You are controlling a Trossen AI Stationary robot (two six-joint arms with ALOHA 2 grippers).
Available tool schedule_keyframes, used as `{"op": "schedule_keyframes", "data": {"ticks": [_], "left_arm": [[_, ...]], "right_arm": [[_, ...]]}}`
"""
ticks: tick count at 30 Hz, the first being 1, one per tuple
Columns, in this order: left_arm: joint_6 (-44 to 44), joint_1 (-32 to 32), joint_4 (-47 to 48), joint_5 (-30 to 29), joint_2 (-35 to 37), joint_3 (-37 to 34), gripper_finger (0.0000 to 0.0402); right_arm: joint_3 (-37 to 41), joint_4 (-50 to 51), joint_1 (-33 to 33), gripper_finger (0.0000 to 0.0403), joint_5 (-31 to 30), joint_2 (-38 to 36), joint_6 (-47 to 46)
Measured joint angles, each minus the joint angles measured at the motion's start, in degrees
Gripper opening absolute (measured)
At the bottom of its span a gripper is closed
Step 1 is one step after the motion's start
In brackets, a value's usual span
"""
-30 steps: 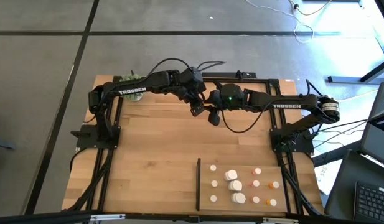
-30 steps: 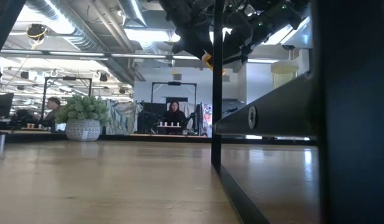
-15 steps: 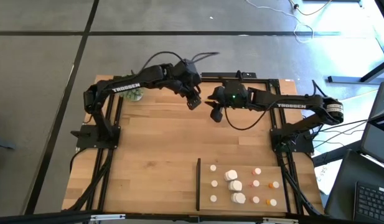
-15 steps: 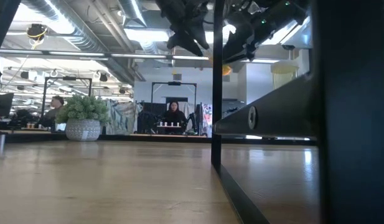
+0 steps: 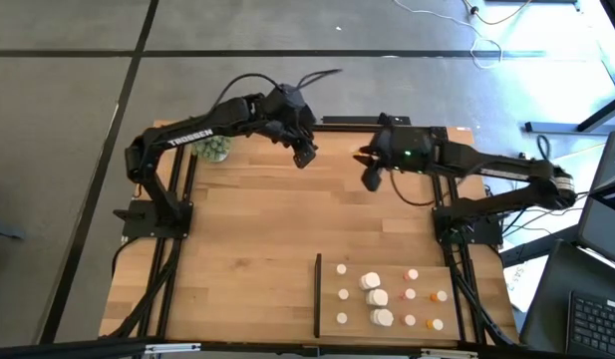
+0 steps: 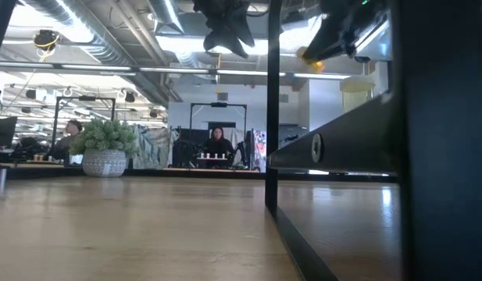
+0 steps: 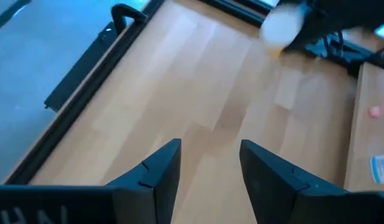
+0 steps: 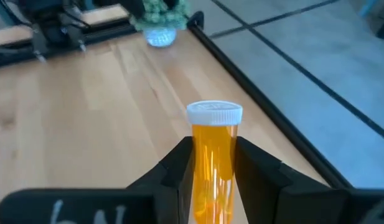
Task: Pick and place medicine bottles onto shelf by color
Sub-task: Put the orange pill bottle on the shelf aligned with the other orange pill bottles
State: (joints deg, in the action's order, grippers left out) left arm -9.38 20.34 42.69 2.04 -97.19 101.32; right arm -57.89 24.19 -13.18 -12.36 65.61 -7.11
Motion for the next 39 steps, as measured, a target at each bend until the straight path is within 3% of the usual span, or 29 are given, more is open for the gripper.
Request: {"op": "schedule_keyframes", "data": {"ticks": [12,16,27,32,39], "left_arm": [[1.02,-0.09,0.16,0.09,-0.06,-0.02,0.0159],[1.04,-0.12,0.09,0.24,-0.07,-0.01,0.0157],[1.0,-0.11,-0.96,2.58,-0.07,-0.02,0.0158],[0.27,-0.64,-6.21,8.46,-0.09,-0.02,0.0157],[1.74,-4.21,-16.07,9.27,-0.11,-0.02,0.0156]], "right_arm": [[0.02,15.86,8.28,0.0103,-1.58,-18.39,-3.1],[1.88,16.78,11.0,0.0103,-1.14,-25.15,-4.46],[9.28,17.13,17.08,0.0103,9.93,-40.57,-5.99],[11.85,17.24,17.21,0.0103,16.84,-45.93,-5.38],[17.31,17.18,17.19,0.0103,21.06,-51.21,-4.85]]}}
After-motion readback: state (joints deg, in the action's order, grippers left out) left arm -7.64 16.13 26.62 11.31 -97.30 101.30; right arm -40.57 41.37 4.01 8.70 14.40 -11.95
